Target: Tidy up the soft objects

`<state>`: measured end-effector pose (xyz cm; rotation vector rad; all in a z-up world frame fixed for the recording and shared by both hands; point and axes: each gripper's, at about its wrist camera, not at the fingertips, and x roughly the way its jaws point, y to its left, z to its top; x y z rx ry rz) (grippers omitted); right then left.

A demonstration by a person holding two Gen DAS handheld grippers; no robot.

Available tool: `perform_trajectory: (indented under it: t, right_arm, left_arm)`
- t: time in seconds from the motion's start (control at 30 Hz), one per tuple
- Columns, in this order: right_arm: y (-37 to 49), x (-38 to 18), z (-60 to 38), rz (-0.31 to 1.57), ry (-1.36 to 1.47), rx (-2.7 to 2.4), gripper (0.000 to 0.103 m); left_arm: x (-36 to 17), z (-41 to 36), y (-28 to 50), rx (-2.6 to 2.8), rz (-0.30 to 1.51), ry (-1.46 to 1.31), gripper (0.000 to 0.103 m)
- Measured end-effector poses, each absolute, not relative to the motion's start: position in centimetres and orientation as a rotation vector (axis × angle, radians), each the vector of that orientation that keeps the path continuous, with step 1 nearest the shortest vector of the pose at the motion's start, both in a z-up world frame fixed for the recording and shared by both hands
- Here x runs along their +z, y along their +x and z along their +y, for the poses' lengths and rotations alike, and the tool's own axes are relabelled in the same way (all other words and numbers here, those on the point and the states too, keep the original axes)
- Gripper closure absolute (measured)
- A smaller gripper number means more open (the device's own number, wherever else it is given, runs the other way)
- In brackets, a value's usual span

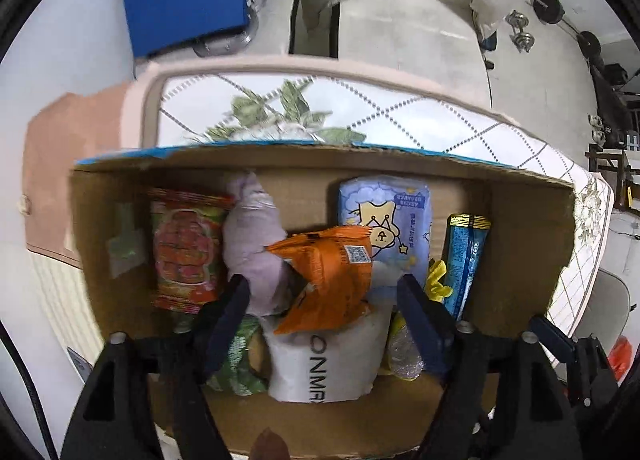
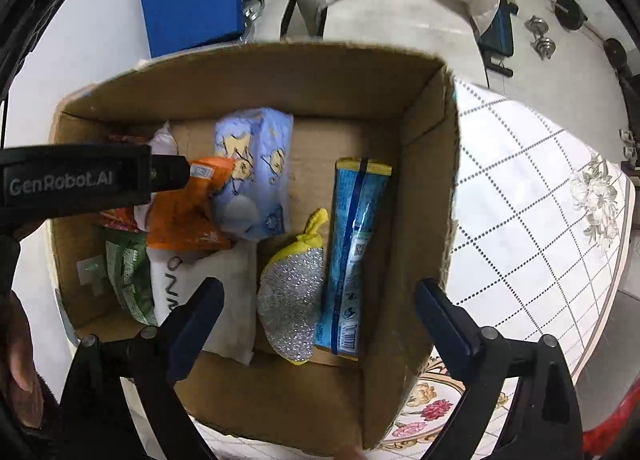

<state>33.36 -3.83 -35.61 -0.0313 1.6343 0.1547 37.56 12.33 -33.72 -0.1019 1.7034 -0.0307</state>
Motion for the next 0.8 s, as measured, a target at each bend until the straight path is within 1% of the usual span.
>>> perform_trajectory:
  t: [0.07,0.13,0.23,0.5,0.6,0.8]
  right_arm:
    - [33.1,-35.1,-4.1,1.622,-0.017,0.141,0.003]
    - [32.6,-34.3,-4.4,1.608,-0.005,0.134,0.0]
    - [31.9,-33.6,-4.6,1.573,-0.015,0.111,0.0]
    - [30.1,-32.1,-5.1,1.55,0.011,0.095,0.0]
    - [29.1,-30.8,-5.7,1.519,0.03,0.089,0.0]
    - [25.3,-26.0,-6.4,1.405,0.005,0.084,0.0]
  left_arm:
    - [-32.5,12.8,36.8,-0.015,1.665,-0.087,0.013]
    - [-31.4,13.5,35.9,-0.002,1.64,-0.086,0.008]
    - [-30.8,14.1,34.5,0.016,1.615,-0.096,0.002]
    - [-29.0,15.2,30.3,0.06,1.544,-0.11,0.002]
    - [-27.1,15.0,28.3,0.084,1.488,-0.102,0.002]
    - [-21.8,14.0,23.4,0.119,1.335,-0.073,0.002]
